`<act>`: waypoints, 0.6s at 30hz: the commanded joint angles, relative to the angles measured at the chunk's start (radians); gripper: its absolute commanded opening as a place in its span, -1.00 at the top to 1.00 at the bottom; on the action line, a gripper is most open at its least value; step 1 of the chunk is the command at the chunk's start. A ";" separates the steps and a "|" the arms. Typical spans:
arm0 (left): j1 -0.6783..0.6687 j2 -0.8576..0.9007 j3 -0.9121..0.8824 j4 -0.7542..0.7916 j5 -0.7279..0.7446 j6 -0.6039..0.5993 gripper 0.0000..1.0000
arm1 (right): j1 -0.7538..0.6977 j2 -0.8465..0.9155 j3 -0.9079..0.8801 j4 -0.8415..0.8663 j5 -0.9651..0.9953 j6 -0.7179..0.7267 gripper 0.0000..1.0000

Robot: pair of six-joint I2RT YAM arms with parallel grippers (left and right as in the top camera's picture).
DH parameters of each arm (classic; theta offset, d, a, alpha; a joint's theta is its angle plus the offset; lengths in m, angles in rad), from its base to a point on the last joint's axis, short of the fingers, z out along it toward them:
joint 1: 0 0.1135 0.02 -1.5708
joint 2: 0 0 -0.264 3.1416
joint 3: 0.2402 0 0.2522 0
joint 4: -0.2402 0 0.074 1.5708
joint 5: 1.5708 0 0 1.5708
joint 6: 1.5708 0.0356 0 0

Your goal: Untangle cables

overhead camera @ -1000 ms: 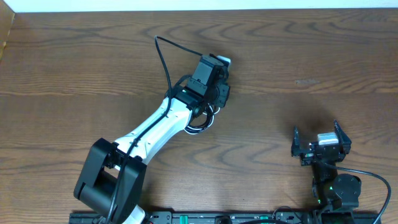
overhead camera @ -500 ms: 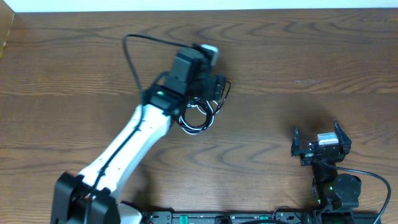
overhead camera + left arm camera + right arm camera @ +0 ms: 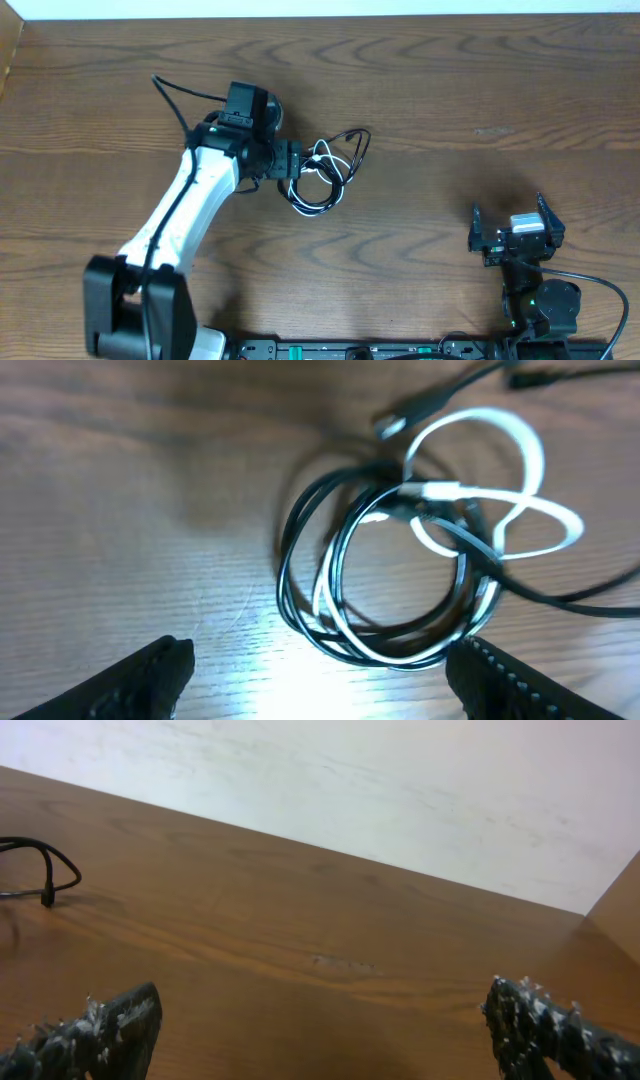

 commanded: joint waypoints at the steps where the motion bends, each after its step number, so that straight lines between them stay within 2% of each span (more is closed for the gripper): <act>1: 0.002 0.068 0.001 -0.006 0.005 0.002 -0.71 | 0.007 -0.005 -0.001 -0.005 -0.006 -0.009 -0.99; 11: 0.003 0.215 0.001 0.072 -0.007 -0.005 -0.73 | 0.007 -0.005 -0.001 -0.005 -0.006 -0.009 -0.99; 15: 0.002 0.243 0.001 0.095 -0.040 -0.013 -0.96 | 0.007 -0.005 -0.001 -0.005 -0.006 -0.009 -0.98; 18: 0.002 0.243 0.001 0.099 -0.040 -0.013 -1.00 | 0.007 -0.005 -0.001 -0.005 -0.006 -0.009 -0.99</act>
